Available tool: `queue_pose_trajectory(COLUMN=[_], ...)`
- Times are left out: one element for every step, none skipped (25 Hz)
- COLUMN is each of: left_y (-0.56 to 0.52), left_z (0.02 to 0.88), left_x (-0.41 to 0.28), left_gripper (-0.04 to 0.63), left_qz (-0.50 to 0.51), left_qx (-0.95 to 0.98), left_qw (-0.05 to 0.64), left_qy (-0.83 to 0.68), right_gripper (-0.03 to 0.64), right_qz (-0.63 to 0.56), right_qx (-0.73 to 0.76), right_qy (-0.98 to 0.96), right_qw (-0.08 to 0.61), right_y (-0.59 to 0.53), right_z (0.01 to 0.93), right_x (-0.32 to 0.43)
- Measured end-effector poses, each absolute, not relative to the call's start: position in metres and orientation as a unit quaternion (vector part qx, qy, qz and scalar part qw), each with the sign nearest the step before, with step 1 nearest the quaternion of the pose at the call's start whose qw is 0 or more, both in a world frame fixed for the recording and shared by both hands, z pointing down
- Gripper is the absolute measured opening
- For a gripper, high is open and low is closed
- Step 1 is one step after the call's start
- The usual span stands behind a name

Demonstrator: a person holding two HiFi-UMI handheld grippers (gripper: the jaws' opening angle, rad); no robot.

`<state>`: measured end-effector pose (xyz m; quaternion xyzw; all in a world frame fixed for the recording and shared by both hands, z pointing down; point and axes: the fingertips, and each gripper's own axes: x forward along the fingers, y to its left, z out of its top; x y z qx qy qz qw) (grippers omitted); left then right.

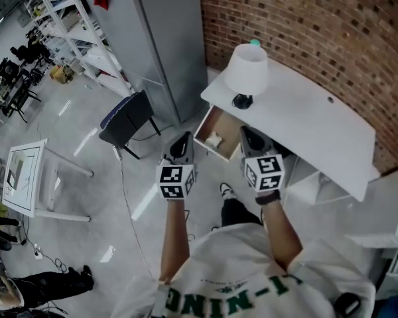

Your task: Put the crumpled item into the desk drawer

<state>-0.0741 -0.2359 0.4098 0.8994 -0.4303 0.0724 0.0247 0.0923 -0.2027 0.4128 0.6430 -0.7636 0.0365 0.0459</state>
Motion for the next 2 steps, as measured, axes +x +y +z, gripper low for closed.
queue_pose_trajectory(left_y=[-0.2358,-0.2356], left_z=[0.4132,0.4167], left_x=[-0.0732,-0.0723], left_gripper=[-0.008,-0.008], left_qz=[0.074,0.076], left_qx=[0.9,0.9], left_qw=[0.028,0.032], left_qy=[-0.43,-0.429], right_gripper=[0.005,0.005], right_qz=[0.036,0.036], right_qx=[0.642,0.641], right_qy=[-0.764,-0.765], right_qw=[0.047,0.048], right_y=[-0.2015,-0.2002], right_z=[0.414,0.4154], right_x=[0.0918,0.0914])
